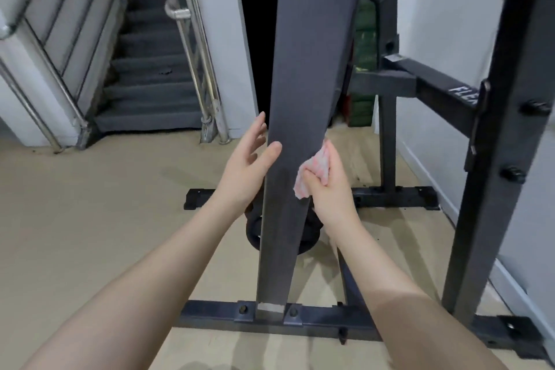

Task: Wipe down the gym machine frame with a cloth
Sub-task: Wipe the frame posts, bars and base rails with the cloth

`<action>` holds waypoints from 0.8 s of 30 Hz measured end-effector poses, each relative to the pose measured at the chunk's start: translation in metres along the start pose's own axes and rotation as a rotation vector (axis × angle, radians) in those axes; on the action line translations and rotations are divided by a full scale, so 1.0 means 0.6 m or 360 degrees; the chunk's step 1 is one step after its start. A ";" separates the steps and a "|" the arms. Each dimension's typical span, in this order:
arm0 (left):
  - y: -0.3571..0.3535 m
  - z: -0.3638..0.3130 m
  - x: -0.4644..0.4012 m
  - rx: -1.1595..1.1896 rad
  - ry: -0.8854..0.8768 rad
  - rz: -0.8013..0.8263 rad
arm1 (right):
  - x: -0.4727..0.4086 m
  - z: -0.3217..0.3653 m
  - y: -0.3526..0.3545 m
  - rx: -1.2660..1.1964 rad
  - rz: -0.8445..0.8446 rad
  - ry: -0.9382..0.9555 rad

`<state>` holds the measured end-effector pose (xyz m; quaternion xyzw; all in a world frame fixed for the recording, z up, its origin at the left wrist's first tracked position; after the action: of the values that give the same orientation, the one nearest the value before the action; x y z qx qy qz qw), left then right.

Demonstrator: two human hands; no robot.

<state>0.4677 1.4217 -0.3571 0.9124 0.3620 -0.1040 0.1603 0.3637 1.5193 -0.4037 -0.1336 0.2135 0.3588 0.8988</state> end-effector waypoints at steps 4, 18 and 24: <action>-0.011 -0.096 -0.050 -0.0142 -0.0235 0.0127 | -0.064 0.122 0.009 -0.0074 -0.0087 0.0296; 0.010 -0.184 -0.110 -0.0053 -0.0108 0.0143 | -0.184 0.259 0.029 0.0202 -0.0262 -0.0049; 0.028 -0.246 -0.109 -0.0700 0.0121 0.0373 | -0.154 0.358 0.005 0.0157 -0.0165 -0.0223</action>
<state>0.4431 1.4234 -0.1967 0.8945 0.2735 0.0309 0.3523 0.3633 1.5516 -0.1718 -0.0745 0.1603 0.3093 0.9344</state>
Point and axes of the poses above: each hand's wrist, its own x-axis away from the middle knuckle, its own y-axis out of the back of the hand, z = x × y, the point moved 5 cm from there along -x, towards the middle knuckle, and after that the axes turned 5 degrees about y, right-handed, at the moved point
